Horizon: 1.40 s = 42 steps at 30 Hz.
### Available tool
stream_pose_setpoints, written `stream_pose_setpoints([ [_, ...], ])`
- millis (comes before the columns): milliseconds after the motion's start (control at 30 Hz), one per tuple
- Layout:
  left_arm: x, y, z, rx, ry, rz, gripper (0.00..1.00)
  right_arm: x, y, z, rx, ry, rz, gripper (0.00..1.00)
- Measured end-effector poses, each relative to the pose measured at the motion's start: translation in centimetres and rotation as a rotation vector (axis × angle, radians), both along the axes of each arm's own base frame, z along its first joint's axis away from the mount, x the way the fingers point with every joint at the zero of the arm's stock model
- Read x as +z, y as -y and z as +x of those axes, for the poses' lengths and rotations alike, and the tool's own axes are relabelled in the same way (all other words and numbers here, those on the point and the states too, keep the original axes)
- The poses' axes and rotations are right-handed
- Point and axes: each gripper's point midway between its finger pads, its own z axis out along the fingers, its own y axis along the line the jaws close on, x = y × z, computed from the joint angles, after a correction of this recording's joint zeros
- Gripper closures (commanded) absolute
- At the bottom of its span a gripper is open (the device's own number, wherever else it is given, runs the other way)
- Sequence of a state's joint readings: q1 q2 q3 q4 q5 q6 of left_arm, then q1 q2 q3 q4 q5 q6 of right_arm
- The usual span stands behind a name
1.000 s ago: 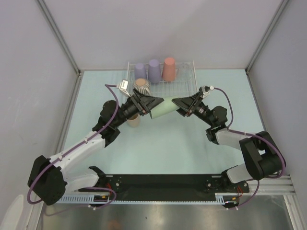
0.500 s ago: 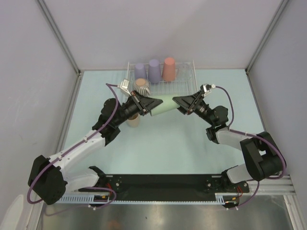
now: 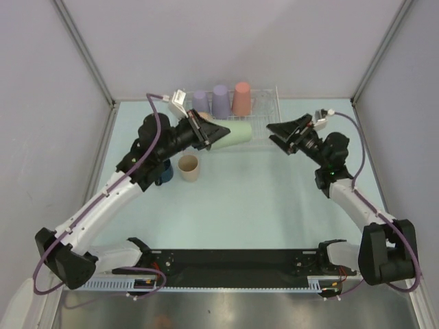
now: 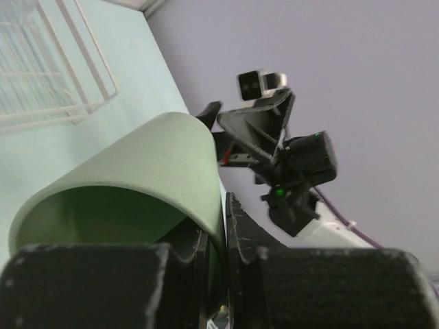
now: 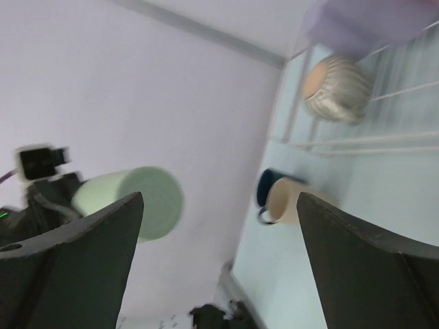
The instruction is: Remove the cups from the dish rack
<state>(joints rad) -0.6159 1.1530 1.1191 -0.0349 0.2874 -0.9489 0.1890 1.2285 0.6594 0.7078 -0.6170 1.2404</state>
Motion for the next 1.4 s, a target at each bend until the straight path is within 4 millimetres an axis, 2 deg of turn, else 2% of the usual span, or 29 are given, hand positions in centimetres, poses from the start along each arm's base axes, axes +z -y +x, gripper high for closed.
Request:
stream_pose_setpoints([
  [67, 1.8, -0.3, 0.7, 0.024, 0.03, 0.069, 1.0, 1.0, 2.3, 1.6, -0.091, -0.004, -0.071, 0.0],
  [133, 3.4, -0.6, 2.0, 0.058, 0.062, 0.152, 1.0, 2.3, 3.6, 2.8, -0.165, 0.003, -0.161, 0.0],
  [233, 2.7, -1.3, 3.8, 0.109, 0.04, 0.302, 1.0, 4.1, 3.5, 2.9, -0.223, 0.037, -0.291, 0.0],
  [333, -0.5, -2.3, 5.4, 0.152, -0.027, 0.489, 1.0, 3.9, 3.7, 1.7, -0.269, 0.048, -0.404, 0.0],
  [433, -5.0, -3.8, 6.1, 0.175, -0.107, 0.687, 1.0, 2.3, 4.6, 0.8, -0.313, 0.016, -0.516, 0.0],
  [500, -8.2, -5.0, 5.9, 0.177, -0.164, 0.821, 1.0, 1.0, 5.4, 0.8, -0.336, -0.015, -0.574, 0.0],
  [567, -10.5, -6.1, 5.6, 0.178, -0.198, 0.925, 1.0, -0.3, 6.0, 0.6, -0.348, -0.05, -0.627, 0.0],
  [700, -13.4, -7.4, 4.7, 0.172, -0.232, 1.064, 1.0, -1.6, 6.7, 0.3, -0.363, -0.081, -0.687, 0.0],
  [900, -15.9, -5.9, 4.5, 0.127, -0.23, 1.157, 1.0, -2.5, 7.1, -0.2, -0.368, -0.097, -0.715, 0.0],
  [967, -16.9, -4.9, 4.4, 0.098, -0.229, 1.182, 1.0, -2.7, 7.2, -0.4, -0.369, -0.097, -0.72, 0.0],
  [1167, -18.0, -1.9, 4.7, 0.045, -0.201, 1.203, 1.0, -3.4, 7.4, -0.8, -0.363, -0.105, -0.736, 0.0],
  [1400, -20.4, -1.3, 5.1, 0.021, -0.233, 1.243, 1.0, -3.9, 7.6, -1.4, -0.361, -0.105, -0.741, 0.0],
])
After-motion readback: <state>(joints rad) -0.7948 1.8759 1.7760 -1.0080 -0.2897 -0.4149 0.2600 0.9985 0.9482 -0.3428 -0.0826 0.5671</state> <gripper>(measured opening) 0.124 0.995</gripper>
